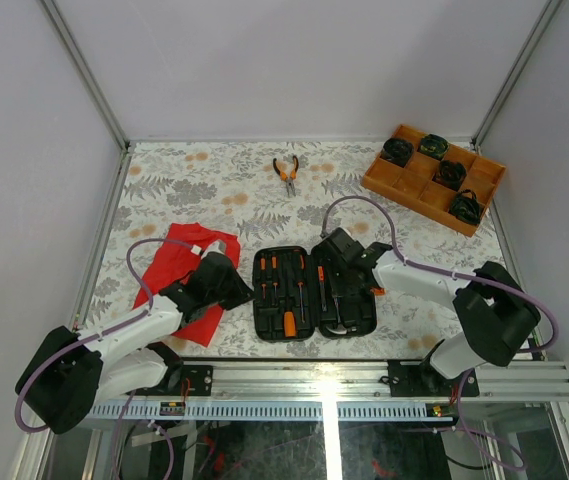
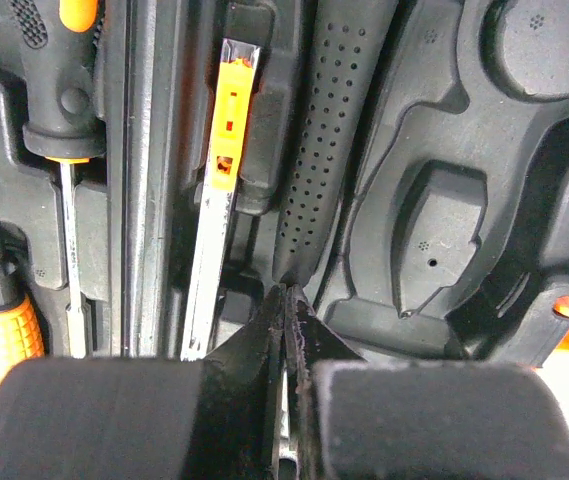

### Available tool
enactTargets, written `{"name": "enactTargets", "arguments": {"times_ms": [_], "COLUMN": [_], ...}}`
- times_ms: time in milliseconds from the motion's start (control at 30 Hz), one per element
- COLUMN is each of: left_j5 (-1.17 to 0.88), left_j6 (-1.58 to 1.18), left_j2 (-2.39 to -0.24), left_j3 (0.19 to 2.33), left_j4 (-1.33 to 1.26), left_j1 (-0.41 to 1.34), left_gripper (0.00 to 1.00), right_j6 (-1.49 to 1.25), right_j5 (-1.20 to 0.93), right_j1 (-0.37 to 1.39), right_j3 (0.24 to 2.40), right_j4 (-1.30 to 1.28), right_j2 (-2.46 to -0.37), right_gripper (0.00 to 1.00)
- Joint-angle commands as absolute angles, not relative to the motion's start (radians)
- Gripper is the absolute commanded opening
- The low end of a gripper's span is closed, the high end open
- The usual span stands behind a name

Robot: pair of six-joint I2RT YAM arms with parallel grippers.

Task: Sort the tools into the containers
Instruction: Place the hammer in the storage box.

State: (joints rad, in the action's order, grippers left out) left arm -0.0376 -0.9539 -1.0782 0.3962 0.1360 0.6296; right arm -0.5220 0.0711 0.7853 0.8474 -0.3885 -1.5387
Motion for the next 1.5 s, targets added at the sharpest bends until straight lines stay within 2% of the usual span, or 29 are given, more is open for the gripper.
{"name": "enactTargets", "arguments": {"times_ms": [0, 133, 233, 367, 600, 733, 867, 1000, 1200, 1300, 1467], "left_j5": [-0.041, -0.042, -0.032, -0.011, 0.03, 0.061, 0.084, 0.016, 0.014, -0.039, -0.042], "left_j6": [-0.931, -0.93, -0.928, -0.92, -0.869, -0.821, -0.74, -0.606, -0.496, -0.468, -0.436], "left_j2": [-1.109, -1.108, -1.094, -1.067, -0.995, -0.982, -0.969, -0.981, -0.984, -0.959, -0.949], "left_j3": [0.393, 0.397, 0.402, 0.416, 0.482, 0.572, 0.677, 0.8, 0.916, 0.896, 0.87], "left_j4": [0.17, 0.171, 0.186, 0.217, 0.281, 0.347, 0.415, 0.471, 0.57, 0.551, 0.56], "left_j1": [0.65, 0.65, 0.65, 0.65, 0.65, 0.65, 0.649, 0.636, 0.579, 0.51, 0.422], "left_gripper": [0.01, 0.01, 0.01, 0.03, 0.3, 0.38, 0.44, 0.55, 0.73, 0.77, 0.77], "right_j6": [-0.543, -0.546, -0.538, -0.493, -0.444, -0.418, -0.367, -0.335, -0.347, -0.322, -0.257], "right_j5": [-0.01, 0.01, 0.056, 0.086, 0.217, 0.306, 0.345, 0.34, 0.178, 0.148, 0.124], "right_j1": [0.843, 0.848, 0.848, 0.848, 0.847, 0.844, 0.824, 0.785, 0.668, 0.634, 0.616], "right_j3": [0.783, 0.782, 0.797, 0.818, 0.801, 0.809, 0.896, 1.019, 1.183, 1.323, 1.606], "right_j4": [-0.372, -0.361, -0.368, -0.332, -0.217, -0.157, -0.131, -0.098, -0.003, -0.029, -0.127], "right_j2": [-1.707, -1.693, -1.588, -1.429, -1.191, -1.153, -1.227, -1.381, -1.616, -1.768, -2.027], "right_gripper": [0.0, 0.01, 0.05, 0.22, 0.38, 0.54, 0.64, 0.69, 0.75, 0.75, 0.76]}}
